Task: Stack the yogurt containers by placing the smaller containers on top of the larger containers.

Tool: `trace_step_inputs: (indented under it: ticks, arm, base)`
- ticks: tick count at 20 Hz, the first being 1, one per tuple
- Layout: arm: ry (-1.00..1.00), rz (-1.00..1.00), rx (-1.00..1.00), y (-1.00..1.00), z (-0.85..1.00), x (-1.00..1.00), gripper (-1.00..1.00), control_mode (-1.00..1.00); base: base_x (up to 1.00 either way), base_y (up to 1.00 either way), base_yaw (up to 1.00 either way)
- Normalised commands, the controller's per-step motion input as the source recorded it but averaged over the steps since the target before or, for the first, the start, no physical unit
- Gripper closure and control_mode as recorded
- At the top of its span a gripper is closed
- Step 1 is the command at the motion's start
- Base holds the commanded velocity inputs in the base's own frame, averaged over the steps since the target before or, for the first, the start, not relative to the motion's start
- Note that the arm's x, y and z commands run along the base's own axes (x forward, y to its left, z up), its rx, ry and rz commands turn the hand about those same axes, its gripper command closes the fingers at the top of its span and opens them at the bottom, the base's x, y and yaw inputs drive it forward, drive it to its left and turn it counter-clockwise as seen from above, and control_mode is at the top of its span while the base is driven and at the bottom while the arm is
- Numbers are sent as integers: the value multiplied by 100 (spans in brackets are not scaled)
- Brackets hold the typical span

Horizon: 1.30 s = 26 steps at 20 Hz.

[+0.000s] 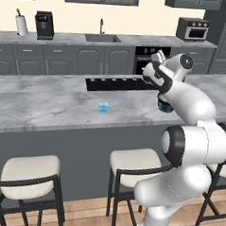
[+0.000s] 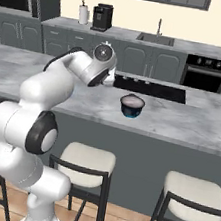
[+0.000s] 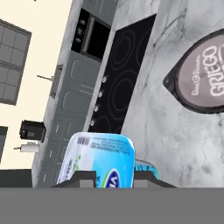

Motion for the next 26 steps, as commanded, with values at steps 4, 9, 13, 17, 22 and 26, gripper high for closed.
trace_step_inputs:
  ticks: [4,9,13,17,22,26]
  arm:
    - [0,-2,1,-71,5,-1,100,-100]
    - [0,-4,0,-77,0,-4,100,-100]
    - [0,-1,0,-42,0,-8,100,-100]
    - [0,0,-2,0,-7,-1,100,-100]
    - [0,0,-9,-5,-33,-8,100,-100]
    - [-1,0,-5,-14,-27,-1,100,-100]
  base:
    - [0,0,0]
    - [0,0,0]
    - [0,0,0]
    - [0,0,0]
    - [0,0,0]
    - [0,0,0]
